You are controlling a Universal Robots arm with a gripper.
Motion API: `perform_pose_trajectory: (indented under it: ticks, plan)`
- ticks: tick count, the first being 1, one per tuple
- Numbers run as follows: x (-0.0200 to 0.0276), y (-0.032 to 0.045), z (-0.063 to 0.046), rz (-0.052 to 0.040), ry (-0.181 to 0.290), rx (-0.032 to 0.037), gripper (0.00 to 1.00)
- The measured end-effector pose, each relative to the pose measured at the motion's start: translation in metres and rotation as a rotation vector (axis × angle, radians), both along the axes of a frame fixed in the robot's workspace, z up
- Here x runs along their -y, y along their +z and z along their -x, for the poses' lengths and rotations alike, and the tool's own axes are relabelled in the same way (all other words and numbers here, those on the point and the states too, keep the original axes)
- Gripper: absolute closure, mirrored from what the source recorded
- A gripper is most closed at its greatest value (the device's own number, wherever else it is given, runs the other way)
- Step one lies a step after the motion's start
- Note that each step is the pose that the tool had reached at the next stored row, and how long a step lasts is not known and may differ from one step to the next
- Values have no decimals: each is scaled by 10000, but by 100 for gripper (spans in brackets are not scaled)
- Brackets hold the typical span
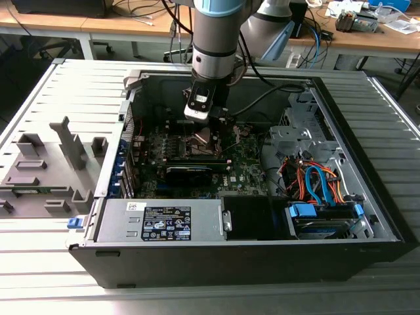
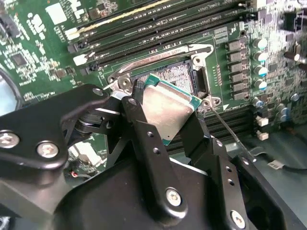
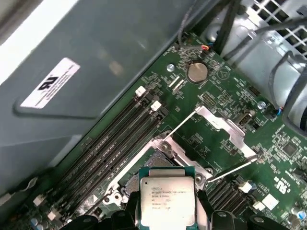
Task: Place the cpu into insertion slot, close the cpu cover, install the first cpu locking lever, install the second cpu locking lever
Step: 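Place the cpu into insertion slot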
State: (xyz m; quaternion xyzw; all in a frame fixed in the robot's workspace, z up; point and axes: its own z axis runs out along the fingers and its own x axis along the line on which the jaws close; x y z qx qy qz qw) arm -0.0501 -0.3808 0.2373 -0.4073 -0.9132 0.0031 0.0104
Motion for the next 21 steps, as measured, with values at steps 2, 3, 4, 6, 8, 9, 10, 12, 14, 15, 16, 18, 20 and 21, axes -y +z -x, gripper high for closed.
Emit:
perform_pose_trajectory:
  ticks: [2,3,4,6,8,9,10,12,14,15,16,18,20,21]
  plan:
    - [0,-12,0,15,-462,0,45]
    - [0,-16,0,21,-590,0,45]
    - [0,-19,-1,28,-725,0,45]
    - [0,-28,0,55,-1069,1,45]
    - [0,-37,0,83,-1377,1,45]
    - [0,-41,0,93,-1513,1,45]
    - [0,-48,0,112,-1770,2,45]
    - [0,-57,0,132,-2059,2,45]
    - [0,-66,0,150,-2356,2,45]
    - [0,-69,0,157,-2507,1,45]
    - [0,-72,0,164,-2634,1,45]
    - [0,-78,-1,180,-2901,0,45]
    - [-1,-84,-10,191,-3129,1,45]
    - [-5,-90,-20,191,-3255,0,45]
